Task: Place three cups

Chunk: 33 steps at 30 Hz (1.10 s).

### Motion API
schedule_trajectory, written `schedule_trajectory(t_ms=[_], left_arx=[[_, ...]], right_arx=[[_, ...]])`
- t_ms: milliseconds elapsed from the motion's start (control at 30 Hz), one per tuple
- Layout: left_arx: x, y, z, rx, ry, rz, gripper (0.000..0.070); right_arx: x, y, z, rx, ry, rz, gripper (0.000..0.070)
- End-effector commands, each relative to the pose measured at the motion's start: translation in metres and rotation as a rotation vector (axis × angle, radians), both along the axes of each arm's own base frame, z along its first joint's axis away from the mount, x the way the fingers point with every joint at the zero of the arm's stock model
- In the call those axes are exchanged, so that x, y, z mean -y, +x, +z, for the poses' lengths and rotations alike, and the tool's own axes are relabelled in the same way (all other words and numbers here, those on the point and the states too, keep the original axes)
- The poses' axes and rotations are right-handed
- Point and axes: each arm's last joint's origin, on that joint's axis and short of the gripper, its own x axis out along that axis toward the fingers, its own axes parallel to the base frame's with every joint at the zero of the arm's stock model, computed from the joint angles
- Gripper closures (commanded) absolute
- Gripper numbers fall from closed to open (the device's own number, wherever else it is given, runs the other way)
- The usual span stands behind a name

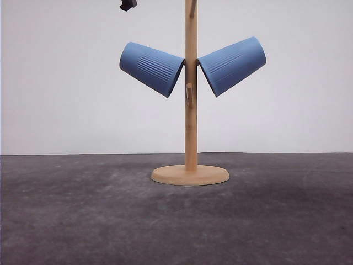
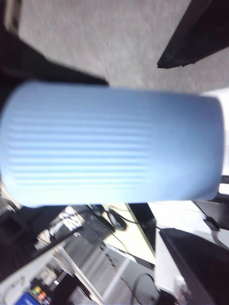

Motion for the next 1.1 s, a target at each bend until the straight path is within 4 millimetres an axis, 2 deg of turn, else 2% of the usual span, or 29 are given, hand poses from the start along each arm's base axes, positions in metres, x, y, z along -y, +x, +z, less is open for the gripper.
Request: schedule_trajectory(t_ms=[0,133,233,333,500,833,1067], left_arx=[[0.003,0.001,0.002,0.018,-0.021,-0.017,0.07],[0.003,0.001,0.003,0.015,-0.025,-0.02,0.07],[0.003,0.001,0.002,0.012,-0.023,-0.02,0.07],[0.003,0.001,0.002,0.008,-0.021,-0.02,0.07],[0.002,-0.001,0.001,0.003,-0.014,-0.026,0.07],[0.0,-0.001,0.0,-0.012,-0.005,-0.023,0.0697],[-0.007,0.002,0.0,-0.037,0.023,0.014,0.051]], right_arx=[[-0.005,0.002,0.002,0.024,0.01,0.027,0.0],[-0.014,-0.001,0.001,0.035,0.014,0.07,0.0014],[-0.016,-0.001,0.002,0.048,0.016,0.074,0.012],[-0.017,0.0,0.003,0.059,0.021,0.073,0.0254],[-0.017,0.0,0.003,0.069,0.016,0.065,0.0362],[-0.016,0.001,0.002,0.075,0.01,0.061,0.0381],[-0.016,0.0,0.002,0.078,0.003,0.059,0.0381]])
